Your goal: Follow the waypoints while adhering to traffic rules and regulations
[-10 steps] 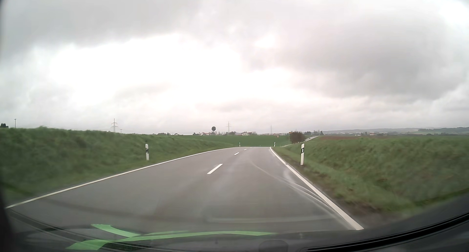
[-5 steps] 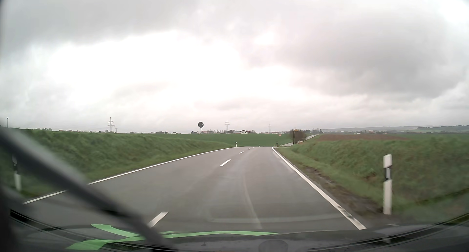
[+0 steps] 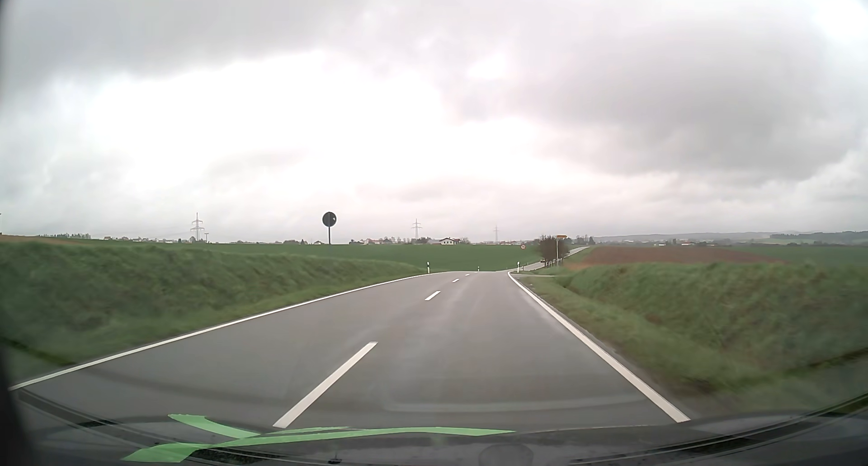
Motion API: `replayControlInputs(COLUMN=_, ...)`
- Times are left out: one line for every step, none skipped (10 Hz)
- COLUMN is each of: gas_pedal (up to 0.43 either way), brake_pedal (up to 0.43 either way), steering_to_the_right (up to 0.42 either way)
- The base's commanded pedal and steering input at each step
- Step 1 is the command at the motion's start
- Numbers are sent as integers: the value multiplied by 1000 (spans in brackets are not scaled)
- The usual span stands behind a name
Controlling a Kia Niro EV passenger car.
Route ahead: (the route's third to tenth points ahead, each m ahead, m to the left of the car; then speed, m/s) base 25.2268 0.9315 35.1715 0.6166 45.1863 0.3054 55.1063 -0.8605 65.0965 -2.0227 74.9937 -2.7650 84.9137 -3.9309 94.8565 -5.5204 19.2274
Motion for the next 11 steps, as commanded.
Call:
replayControlInputs(gas_pedal=0, brake_pedal=0, steering_to_the_right=5)
replayControlInputs(gas_pedal=0, brake_pedal=0, steering_to_the_right=6)
replayControlInputs(gas_pedal=0, brake_pedal=0, steering_to_the_right=8)
replayControlInputs(gas_pedal=0, brake_pedal=0, steering_to_the_right=8)
replayControlInputs(gas_pedal=0, brake_pedal=0, steering_to_the_right=9)
replayControlInputs(gas_pedal=0, brake_pedal=0, steering_to_the_right=9)
replayControlInputs(gas_pedal=0, brake_pedal=0, steering_to_the_right=9)
replayControlInputs(gas_pedal=0, brake_pedal=0, steering_to_the_right=9)
replayControlInputs(gas_pedal=8, brake_pedal=0, steering_to_the_right=9)
replayControlInputs(gas_pedal=47, brake_pedal=0, steering_to_the_right=9)
replayControlInputs(gas_pedal=87, brake_pedal=0, steering_to_the_right=10)
